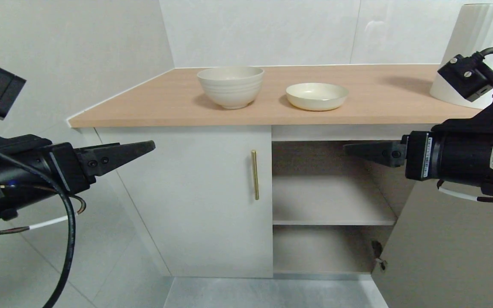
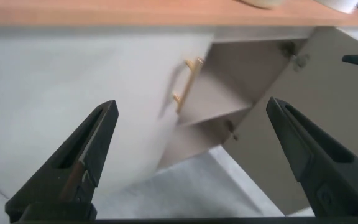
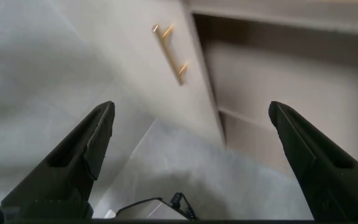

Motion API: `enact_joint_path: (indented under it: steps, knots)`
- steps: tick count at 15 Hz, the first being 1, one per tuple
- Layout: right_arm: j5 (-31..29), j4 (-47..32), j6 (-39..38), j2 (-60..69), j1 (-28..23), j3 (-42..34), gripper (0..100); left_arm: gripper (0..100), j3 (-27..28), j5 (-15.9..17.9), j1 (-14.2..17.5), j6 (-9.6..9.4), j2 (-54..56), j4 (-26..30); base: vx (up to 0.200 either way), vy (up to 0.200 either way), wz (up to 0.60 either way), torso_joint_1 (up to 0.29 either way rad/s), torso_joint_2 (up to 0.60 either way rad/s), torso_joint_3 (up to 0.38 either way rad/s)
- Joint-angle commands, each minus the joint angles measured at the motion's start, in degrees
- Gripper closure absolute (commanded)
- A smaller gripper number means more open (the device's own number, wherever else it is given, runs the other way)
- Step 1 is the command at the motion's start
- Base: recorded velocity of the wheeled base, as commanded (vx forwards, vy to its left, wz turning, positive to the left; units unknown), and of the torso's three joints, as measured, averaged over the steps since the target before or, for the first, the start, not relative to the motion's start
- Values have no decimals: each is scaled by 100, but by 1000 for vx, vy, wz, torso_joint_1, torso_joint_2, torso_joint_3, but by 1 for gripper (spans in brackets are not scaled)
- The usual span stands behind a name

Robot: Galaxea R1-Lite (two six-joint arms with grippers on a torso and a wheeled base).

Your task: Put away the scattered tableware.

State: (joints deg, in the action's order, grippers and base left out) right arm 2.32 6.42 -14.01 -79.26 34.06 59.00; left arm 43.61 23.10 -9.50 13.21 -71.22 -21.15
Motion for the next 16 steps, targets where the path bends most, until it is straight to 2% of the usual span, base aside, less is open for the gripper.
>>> enact_joint_path:
  steps: [1, 3, 16]
  knots:
    - [6, -18, 3, 43, 4, -3, 0, 0, -1, 1, 0, 6, -50, -3, 200, 0, 0, -2, 2, 7]
    - [32, -124, 3, 95, 13, -3, 0, 0, -1, 1, 18, 6, -112, -12, 200, 0, 0, 5, 2, 2]
    - [419, -115, 12, 587, 118, -143, 0, 0, -19, 37, 9, 6, 3, 6, 0, 0, 0, 0, 0, 0]
